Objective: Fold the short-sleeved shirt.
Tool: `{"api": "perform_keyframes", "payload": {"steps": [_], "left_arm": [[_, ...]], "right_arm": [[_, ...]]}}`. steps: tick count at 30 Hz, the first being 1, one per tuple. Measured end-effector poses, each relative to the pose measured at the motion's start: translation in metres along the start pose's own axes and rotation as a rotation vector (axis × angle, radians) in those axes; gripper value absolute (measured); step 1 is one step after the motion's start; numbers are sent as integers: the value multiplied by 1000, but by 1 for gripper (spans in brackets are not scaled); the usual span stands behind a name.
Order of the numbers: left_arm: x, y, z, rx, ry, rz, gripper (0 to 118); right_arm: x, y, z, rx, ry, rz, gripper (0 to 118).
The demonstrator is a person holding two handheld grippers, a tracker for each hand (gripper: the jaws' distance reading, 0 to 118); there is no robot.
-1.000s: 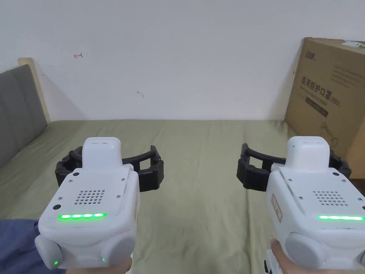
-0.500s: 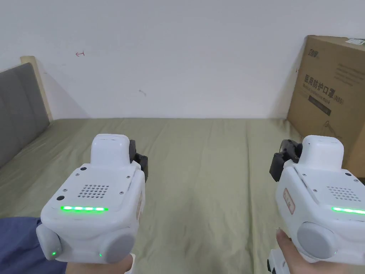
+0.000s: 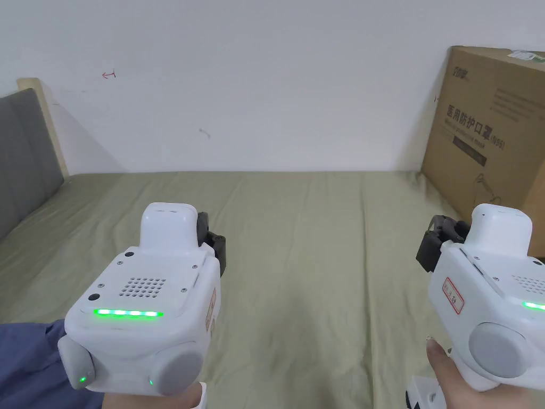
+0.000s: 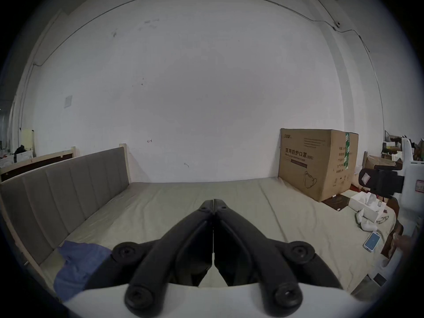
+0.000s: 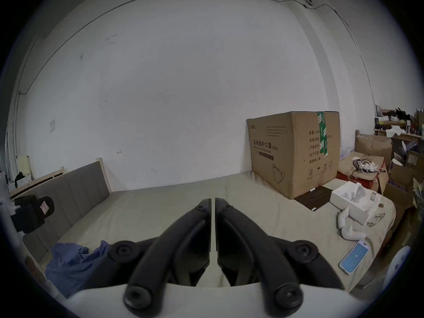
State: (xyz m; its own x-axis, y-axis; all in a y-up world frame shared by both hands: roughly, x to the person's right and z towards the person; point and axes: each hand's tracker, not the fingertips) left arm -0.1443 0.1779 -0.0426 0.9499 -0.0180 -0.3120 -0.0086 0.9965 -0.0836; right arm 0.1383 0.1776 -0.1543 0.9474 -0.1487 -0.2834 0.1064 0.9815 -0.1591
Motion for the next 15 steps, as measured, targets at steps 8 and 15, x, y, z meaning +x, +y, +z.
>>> {"api": "perform_keyframes", "payload": {"steps": [8,15], "left_arm": [[-16,-7,1,-24,1,33,0],[-91,-17,27,-62,80,120,0]], "right_arm": [[-15,-3,2,-6,9,20,3],[-82,-16,-1,-37,172,89,3]]}}
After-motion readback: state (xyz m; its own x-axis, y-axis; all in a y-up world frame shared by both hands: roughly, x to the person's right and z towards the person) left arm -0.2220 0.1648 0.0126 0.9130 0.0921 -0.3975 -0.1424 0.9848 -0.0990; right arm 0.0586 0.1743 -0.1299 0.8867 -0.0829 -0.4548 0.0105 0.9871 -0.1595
